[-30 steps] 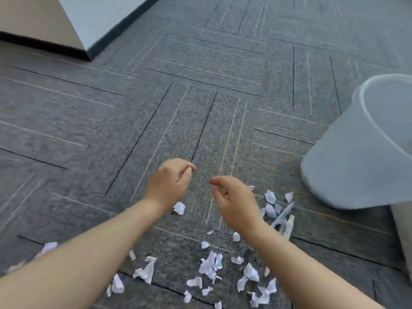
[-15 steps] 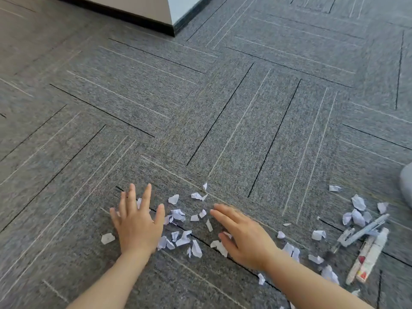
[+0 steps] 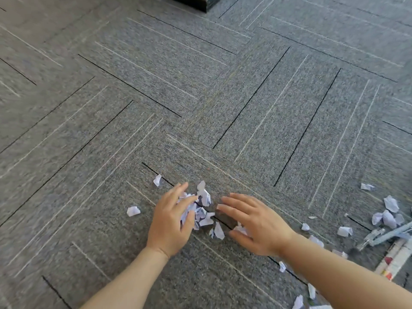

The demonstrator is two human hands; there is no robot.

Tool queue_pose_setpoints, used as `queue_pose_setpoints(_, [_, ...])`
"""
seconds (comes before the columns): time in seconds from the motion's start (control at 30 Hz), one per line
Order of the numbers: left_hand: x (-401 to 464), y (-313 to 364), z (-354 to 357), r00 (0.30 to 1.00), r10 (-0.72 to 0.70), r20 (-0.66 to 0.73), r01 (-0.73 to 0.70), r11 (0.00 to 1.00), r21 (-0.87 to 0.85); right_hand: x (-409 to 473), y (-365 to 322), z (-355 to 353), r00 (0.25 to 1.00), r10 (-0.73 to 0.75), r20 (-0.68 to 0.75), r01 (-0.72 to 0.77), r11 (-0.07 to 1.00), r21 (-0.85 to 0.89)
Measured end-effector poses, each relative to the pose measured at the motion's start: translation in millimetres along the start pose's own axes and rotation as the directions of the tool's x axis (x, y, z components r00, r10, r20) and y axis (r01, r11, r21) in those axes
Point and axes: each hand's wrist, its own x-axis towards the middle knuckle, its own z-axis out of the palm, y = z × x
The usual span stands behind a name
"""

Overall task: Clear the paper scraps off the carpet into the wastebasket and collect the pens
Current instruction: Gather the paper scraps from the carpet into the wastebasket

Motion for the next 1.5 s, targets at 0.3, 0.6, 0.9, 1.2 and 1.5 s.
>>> queue_pose_setpoints(0.3, [0,-48,-18,0.933,-0.358,-0.045,0.358,0.902,0.241,26,-31,31,0.991,0.135,-0.019,-0.136,0.988,-0.075])
queue_pose_setpoints(0.6, [1,-21,-3,0.995,-0.022,0.1,0.021,1.0,0.011,78,-26,25,0.996,-0.022,-0.084,0.014,0.995,-0.095])
queue_pose_setpoints(0.9, [-7,-2,17,0.997,0.021,0.076,-0.045,0.947,0.319,36,-19,25,0.984,-0.1,-0.148,0.068,0.976,-0.208])
queue_pose_setpoints(1.2, [25,-8,14,0.98,0.166,0.108,-0.196,0.893,0.405,61,-19,13,0.996,-0.039,-0.082,0.017,0.966,-0.256])
queue_pose_setpoints(1.5, [69,64,12,1.0,0.013,-0.025,-0.012,0.999,0.036,7,6,-55,0.8,0.471,-0.371,-0.378,0.877,0.297])
